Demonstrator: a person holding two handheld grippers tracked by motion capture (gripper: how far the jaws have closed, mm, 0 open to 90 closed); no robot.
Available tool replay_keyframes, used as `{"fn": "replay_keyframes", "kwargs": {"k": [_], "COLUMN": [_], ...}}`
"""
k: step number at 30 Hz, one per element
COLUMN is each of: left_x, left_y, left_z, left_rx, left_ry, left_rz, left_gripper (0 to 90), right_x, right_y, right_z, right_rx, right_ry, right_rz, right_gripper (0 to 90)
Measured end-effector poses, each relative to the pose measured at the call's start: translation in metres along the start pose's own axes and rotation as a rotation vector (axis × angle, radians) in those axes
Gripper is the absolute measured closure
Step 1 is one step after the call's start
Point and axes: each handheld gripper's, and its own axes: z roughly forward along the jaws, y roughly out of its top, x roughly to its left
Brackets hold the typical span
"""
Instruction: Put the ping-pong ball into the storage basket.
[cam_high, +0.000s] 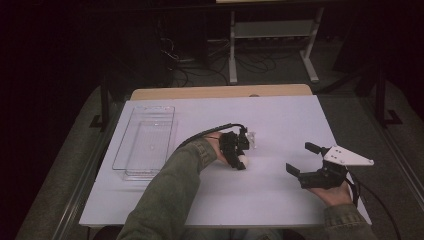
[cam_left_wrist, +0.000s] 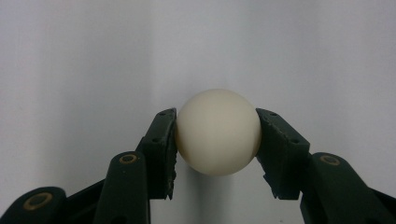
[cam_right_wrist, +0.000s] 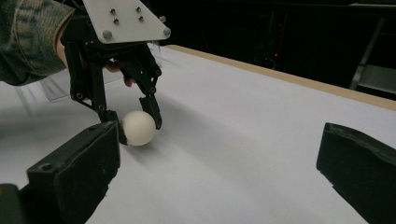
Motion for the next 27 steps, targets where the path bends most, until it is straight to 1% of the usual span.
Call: {"fn": "replay_keyframes", "kwargs": {"k": [2, 4, 6, 11, 14, 15, 17, 19, 22, 23, 26, 27], "left_x": [-0.001, -0.001, -0.002, -0.002, -0.004, -0.005, -0.005, -0.008, -0.009, -0.011, -0.011, -0.011], "left_y": [0.003, 0.004, 0.006, 0.009, 0.011, 0.012, 0.012, 0.013, 0.014, 0.014, 0.014, 0.014], "left_z": [-0.005, -0.007, -0.013, -0.021, -0.026, -0.028, -0.03, -0.036, -0.04, -0.045, -0.054, -0.054], "left_rx": [0.007, 0.009, 0.018, 0.012, 0.015, 0.017, 0.016, 0.013, 0.013, 0.022, 0.029, 0.029], "left_ry": [0.002, -0.002, 0.005, 0.013, -0.005, -0.021, -0.025, -0.031, -0.027, -0.018, -0.01, -0.01], "left_rz": [0.012, 0.01, 0.02, 0.016, 0.019, 0.02, 0.021, 0.023, 0.029, 0.03, 0.026, 0.026], "left_gripper": [51.1, 51.1, 51.0, 51.1, 51.1, 51.0, 51.0, 51.0, 51.0, 51.0, 51.0, 51.0], "right_x": [0.0, 0.0, 0.0, 0.0, 0.0, 0.0, 0.0, -0.001, -0.001, 0.0, 0.0, 0.0], "right_y": [0.0, 0.0, 0.001, 0.001, 0.001, 0.002, 0.002, 0.002, 0.002, 0.002, 0.003, 0.003], "right_z": [0.0, 0.0, 0.0, -0.001, -0.001, -0.001, -0.001, -0.002, -0.002, -0.002, -0.001, -0.002], "right_rx": [-0.002, -0.003, -0.005, -0.007, -0.008, -0.01, -0.013, -0.019, -0.017, -0.017, -0.017, -0.017], "right_ry": [0.001, 0.001, 0.001, 0.001, 0.001, 0.0, -0.001, -0.002, -0.001, 0.001, 0.002, 0.002], "right_rz": [-0.002, -0.002, 0.0, 0.0, -0.002, -0.001, -0.002, 0.001, 0.002, 0.001, 0.002, 0.003], "right_gripper": [0.0, 0.0, 0.0, 0.0, 0.0, 0.0, 0.0, 0.0, 0.0, 0.0, 0.0, 0.0]}}
